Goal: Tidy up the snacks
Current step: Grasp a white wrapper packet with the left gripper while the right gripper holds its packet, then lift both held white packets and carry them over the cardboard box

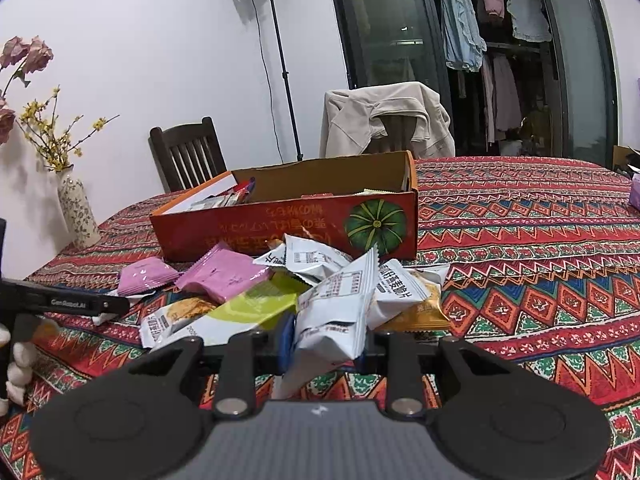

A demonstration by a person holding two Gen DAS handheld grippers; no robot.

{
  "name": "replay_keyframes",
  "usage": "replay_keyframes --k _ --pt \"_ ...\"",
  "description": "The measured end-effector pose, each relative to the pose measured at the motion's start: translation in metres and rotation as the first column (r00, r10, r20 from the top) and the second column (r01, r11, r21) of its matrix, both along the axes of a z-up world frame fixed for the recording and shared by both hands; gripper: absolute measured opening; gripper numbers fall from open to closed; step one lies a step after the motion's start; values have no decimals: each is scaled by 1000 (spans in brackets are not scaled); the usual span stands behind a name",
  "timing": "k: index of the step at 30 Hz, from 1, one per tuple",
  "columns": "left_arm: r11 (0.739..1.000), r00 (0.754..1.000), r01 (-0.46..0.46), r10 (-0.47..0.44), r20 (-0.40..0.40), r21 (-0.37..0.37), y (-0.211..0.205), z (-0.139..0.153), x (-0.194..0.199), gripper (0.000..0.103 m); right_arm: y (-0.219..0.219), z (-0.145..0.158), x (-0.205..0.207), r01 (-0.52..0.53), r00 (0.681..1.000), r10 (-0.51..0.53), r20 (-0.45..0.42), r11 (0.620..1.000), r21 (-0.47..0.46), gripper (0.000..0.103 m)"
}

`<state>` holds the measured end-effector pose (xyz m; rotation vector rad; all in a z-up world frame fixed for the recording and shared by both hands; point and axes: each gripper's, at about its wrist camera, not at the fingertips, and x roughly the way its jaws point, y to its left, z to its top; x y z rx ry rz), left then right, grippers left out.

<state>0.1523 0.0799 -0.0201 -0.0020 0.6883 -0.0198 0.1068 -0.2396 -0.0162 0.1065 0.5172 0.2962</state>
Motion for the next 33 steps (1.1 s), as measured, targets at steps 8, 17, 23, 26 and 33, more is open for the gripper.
replay_keyframes --k 8,17,23,26,33 --pt "1000 996 -26 25 81 2 -6 2 -42 57 0 1 -1 -6 1000 6 5 1000 0 28" --pt "998 979 -48 56 197 -45 -5 21 -85 57 3 4 -5 -12 1000 12 16 1000 -8 28" --pt "998 962 -22 36 271 -54 -16 47 -84 57 6 14 -5 -13 999 13 42 1000 -15 28" --pt "999 950 3 13 312 -50 -27 61 -75 58 7 25 -1 -17 997 18 71 1000 -17 28" --pt "998 926 38 -18 377 -45 -60 88 -42 58 9 51 18 -19 992 18 123 1000 4 28"
